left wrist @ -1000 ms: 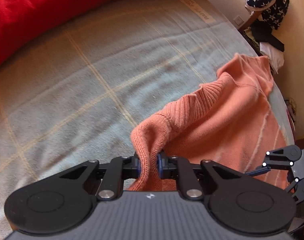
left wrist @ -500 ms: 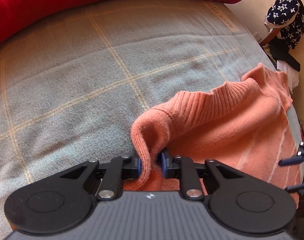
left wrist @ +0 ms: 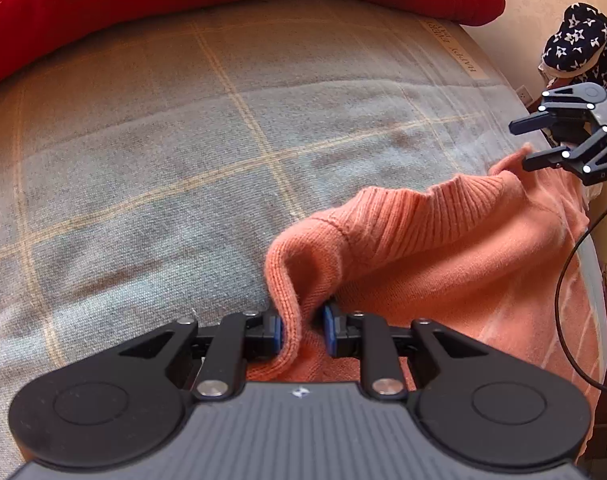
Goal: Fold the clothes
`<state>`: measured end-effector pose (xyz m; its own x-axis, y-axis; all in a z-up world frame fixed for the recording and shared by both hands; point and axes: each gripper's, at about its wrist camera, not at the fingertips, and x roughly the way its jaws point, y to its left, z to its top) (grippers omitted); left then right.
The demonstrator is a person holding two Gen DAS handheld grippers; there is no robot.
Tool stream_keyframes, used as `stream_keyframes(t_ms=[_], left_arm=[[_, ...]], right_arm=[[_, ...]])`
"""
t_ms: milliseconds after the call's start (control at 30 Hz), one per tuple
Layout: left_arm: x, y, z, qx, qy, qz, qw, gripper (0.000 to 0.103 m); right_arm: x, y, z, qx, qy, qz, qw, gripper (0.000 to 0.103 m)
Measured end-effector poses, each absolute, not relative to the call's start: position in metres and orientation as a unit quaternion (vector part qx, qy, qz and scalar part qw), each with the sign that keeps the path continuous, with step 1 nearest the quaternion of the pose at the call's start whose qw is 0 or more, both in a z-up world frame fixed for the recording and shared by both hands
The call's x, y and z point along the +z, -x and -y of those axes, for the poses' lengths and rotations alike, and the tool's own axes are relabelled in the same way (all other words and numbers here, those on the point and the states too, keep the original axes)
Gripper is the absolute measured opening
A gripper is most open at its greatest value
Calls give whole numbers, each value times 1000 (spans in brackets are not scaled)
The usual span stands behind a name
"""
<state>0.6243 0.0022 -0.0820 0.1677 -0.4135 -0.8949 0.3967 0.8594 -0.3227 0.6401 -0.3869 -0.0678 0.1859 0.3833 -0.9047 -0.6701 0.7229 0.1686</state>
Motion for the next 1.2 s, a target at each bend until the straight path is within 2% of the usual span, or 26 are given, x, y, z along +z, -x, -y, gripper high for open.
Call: stream_keyframes(t_ms=[200, 300, 567, 600, 767, 1000, 1100, 1200], left_arm=[[-84, -627, -2, -263, 16, -593, 761, 22], [-86, -629, -4, -264, 27, -596, 758, 22], [-89, -637, -6, -268, 39, -608, 746, 22], [-89, -637, -5, -269, 36, -610, 745, 22], [-92, -637, -8, -270, 47, -606, 747, 22], [-93, -639, -10, -265, 58, -606, 748, 22], [-92, -639, -8, -263, 52, -606, 749, 22], [-91, -638, -9, -262, 52, -604, 751, 22]], right_arm=[[-110, -679, 399, 384, 65, -645, 657, 57], [-113, -671, 416, 401, 33, -672, 622, 60], [-139, -691, 400, 459, -78, -676, 571, 63], [-142, -691, 403, 462, -92, -678, 564, 66], [-161, -668, 448, 438, -181, -720, 507, 58], [-177, -673, 416, 481, -240, -683, 494, 53], [-184, -669, 424, 478, -264, -663, 512, 30], [-187, -660, 430, 461, -303, -644, 531, 28]])
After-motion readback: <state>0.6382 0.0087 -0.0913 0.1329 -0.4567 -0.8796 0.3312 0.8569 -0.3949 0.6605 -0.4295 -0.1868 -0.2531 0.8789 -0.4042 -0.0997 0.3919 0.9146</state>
